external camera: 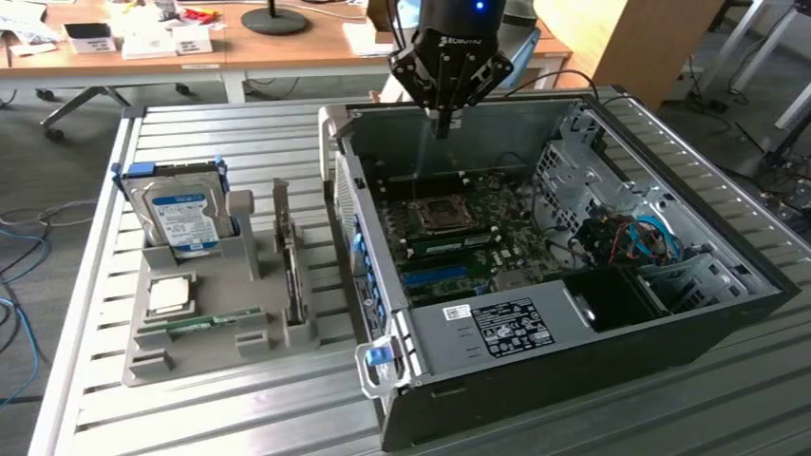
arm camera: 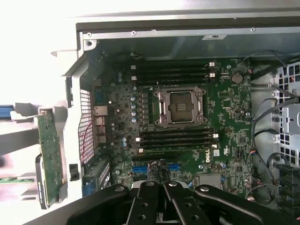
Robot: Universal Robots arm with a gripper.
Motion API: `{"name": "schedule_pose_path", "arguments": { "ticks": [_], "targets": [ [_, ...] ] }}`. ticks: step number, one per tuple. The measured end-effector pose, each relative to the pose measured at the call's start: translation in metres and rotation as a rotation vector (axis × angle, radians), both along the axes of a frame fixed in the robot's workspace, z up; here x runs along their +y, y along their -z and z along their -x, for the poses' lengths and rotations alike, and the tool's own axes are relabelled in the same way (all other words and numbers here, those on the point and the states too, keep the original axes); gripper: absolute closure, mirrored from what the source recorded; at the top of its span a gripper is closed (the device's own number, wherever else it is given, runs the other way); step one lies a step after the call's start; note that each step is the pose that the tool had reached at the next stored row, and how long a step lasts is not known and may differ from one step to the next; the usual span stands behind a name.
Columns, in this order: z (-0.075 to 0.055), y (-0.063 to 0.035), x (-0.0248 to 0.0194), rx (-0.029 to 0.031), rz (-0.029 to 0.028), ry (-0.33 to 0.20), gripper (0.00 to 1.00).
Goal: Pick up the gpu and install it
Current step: 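Reach for the gpu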
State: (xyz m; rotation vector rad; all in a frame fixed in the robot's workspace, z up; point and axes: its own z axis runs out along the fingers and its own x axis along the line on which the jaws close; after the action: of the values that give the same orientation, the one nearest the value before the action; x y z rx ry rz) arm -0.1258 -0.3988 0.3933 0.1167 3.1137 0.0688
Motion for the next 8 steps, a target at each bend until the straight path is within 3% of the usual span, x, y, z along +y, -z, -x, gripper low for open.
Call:
{"name": "schedule_pose_path", "arguments": {
  "ticks": [8],
  "targets": [
    [0.0061,0.0000,0.0000,0.0000,0.0000,0.000,0.89]
  ]
}}
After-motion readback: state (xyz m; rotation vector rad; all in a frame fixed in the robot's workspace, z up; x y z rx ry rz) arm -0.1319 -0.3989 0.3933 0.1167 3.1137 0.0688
